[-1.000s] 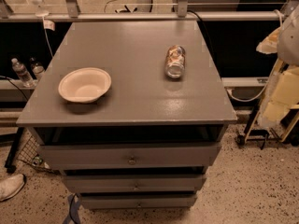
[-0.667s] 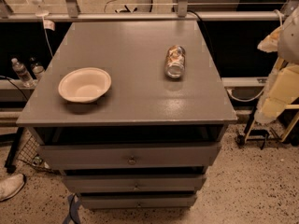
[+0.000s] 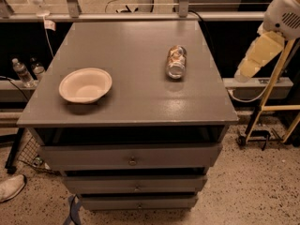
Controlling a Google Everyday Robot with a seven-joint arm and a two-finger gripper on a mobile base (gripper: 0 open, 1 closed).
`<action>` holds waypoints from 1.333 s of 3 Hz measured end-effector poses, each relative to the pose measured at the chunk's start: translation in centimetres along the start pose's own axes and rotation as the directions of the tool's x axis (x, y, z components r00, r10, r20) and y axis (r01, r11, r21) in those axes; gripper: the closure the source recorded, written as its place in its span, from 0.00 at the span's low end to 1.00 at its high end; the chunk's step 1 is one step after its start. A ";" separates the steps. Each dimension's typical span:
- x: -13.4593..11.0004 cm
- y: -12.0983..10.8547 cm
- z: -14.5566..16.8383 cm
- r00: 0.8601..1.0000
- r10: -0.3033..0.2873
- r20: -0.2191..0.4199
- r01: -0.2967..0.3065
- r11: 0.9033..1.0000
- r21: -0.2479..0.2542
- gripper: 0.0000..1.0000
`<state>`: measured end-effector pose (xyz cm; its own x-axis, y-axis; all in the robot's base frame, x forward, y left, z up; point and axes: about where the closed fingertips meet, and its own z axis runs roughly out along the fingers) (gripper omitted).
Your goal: Place orange can upright
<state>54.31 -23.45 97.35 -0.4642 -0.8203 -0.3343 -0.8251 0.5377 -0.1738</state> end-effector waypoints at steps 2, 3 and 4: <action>-3.1 -3.3 1.3 0.991 0.135 -0.024 -0.135 0.991 0.000 0.00; -4.0 -4.5 2.3 0.982 0.187 -0.017 -0.187 0.982 0.035 0.00; -6.4 -5.6 3.2 0.949 0.314 -0.004 -0.313 0.947 0.072 0.00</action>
Offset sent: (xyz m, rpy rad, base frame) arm 0.0300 0.0040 -0.0011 0.0080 0.0427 -0.0856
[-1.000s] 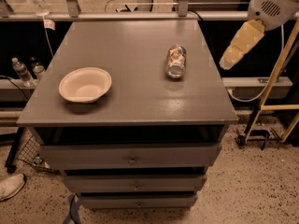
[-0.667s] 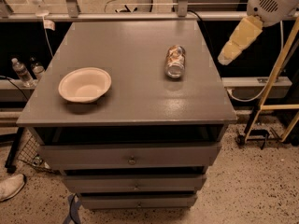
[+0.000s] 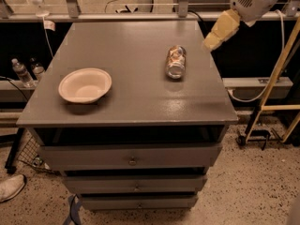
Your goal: Place orange can upright
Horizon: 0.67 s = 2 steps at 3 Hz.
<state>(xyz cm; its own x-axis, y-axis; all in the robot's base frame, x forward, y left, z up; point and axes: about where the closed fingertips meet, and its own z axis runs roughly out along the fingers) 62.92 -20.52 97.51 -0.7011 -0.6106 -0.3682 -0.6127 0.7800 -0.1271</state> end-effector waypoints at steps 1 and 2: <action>-3.0 0.8 1.7 0.981 0.189 -0.054 -0.187 0.982 0.033 0.00; -4.8 2.0 3.4 0.951 0.286 -0.116 -0.283 0.958 0.046 0.00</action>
Offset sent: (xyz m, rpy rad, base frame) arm 0.0378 0.0747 -0.0217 -0.0118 0.2380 -0.4283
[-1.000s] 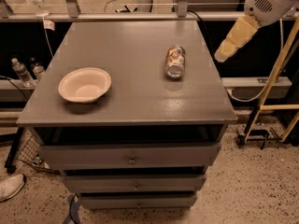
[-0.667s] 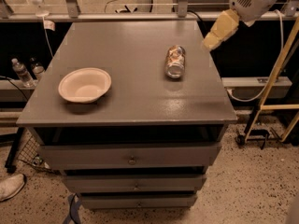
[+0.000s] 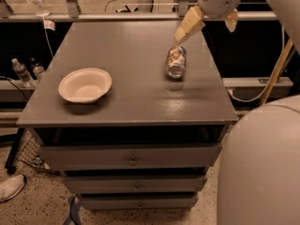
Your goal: Place orange can upright
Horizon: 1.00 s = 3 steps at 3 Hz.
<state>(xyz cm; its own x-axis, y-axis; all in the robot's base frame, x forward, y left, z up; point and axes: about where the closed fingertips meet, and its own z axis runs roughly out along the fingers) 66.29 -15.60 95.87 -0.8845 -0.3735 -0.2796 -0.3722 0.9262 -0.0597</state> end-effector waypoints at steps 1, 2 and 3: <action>-1.8 1.9 2.0 0.997 0.059 -0.048 -0.059 0.998 -0.003 0.00; -3.9 3.9 4.4 0.991 0.102 -0.085 -0.104 0.995 -0.012 0.00; -4.8 4.5 5.8 0.987 0.124 -0.104 -0.126 0.992 -0.009 0.00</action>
Offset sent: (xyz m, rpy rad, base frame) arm 0.0236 0.0620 -0.0371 -0.0123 0.2138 -0.1362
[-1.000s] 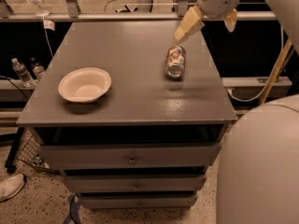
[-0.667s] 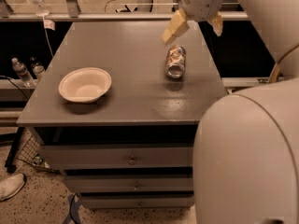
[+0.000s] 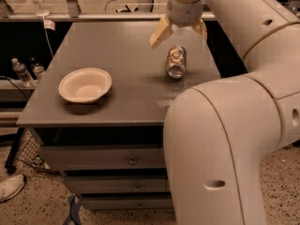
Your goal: Place orange can upright
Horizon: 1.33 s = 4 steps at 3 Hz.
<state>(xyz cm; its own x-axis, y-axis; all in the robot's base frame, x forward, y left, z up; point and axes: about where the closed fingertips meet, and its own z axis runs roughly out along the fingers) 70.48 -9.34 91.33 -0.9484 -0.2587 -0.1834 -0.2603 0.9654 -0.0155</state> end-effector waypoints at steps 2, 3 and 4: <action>-1.0 -0.3 3.9 0.995 0.078 -0.054 -0.078 0.997 -0.005 0.00; -1.2 -0.7 5.7 0.991 0.109 -0.077 -0.110 0.994 -0.013 0.00; -1.4 -0.9 6.9 0.988 0.127 -0.091 -0.129 0.991 -0.018 0.00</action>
Offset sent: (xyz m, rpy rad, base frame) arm -0.0050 -0.0211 -0.0466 -0.0480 0.2536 -0.1384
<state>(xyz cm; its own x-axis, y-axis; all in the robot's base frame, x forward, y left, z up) 73.34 -9.61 84.80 -0.9863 -0.1357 -0.0937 -0.1387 0.9900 0.0256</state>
